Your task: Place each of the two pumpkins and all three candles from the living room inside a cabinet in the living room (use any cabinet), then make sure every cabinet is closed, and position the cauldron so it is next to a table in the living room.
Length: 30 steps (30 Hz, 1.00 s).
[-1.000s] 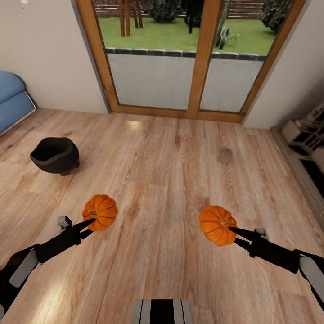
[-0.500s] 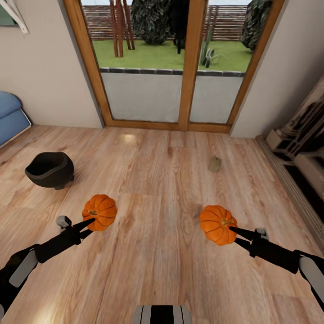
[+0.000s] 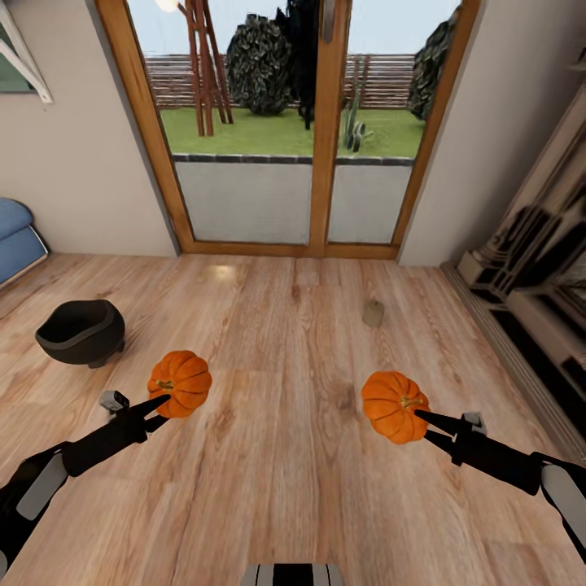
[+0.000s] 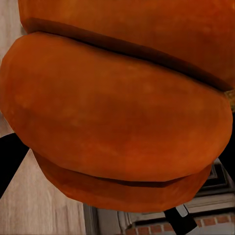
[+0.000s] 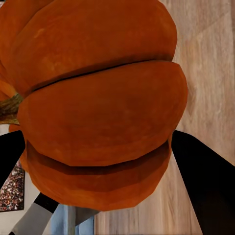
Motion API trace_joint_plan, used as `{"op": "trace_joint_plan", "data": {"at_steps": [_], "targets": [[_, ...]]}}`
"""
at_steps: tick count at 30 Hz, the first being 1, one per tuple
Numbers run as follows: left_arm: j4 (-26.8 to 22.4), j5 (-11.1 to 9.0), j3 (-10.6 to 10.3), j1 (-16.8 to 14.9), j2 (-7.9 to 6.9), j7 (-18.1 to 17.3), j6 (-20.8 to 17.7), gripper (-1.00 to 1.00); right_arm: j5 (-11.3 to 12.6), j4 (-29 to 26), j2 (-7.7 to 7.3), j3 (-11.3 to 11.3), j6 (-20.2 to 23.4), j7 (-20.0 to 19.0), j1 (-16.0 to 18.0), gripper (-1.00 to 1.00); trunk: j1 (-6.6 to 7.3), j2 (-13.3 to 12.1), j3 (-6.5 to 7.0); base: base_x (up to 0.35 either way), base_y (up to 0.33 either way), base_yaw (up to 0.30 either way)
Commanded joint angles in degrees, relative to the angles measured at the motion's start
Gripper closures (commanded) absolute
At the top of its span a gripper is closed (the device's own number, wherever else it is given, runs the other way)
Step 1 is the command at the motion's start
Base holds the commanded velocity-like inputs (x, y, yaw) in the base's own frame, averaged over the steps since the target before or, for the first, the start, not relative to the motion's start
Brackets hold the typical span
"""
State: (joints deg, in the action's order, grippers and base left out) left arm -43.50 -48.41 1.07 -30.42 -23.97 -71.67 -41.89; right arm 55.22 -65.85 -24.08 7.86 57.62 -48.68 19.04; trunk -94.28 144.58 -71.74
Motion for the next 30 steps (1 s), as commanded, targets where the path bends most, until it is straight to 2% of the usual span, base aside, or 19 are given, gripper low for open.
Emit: {"op": "trace_joint_plan", "data": {"at_steps": [1,18,30], "targets": [[0.0,-0.1,0.0,0.0,-0.02,-0.1,-0.5,1.00,-0.2,0.0,0.00,0.0,0.2,-0.2,0.0,1.00,0.03,0.0,0.27,0.000,0.000,-0.114],[0.4,-0.1,0.6,0.0,-0.02,-0.1,-0.5,1.00,-0.2,0.1,0.04,0.0,0.1,-0.2,0.0,1.00,0.47,-0.2,5.49,0.000,0.000,-0.109],[0.4,-0.1,0.7,0.0,-0.02,-0.1,-0.5,1.00,-0.2,0.1,0.08,0.0,0.1,-0.1,0.0,1.00,0.78,-0.4,8.37,0.000,0.000,-0.015]]}}
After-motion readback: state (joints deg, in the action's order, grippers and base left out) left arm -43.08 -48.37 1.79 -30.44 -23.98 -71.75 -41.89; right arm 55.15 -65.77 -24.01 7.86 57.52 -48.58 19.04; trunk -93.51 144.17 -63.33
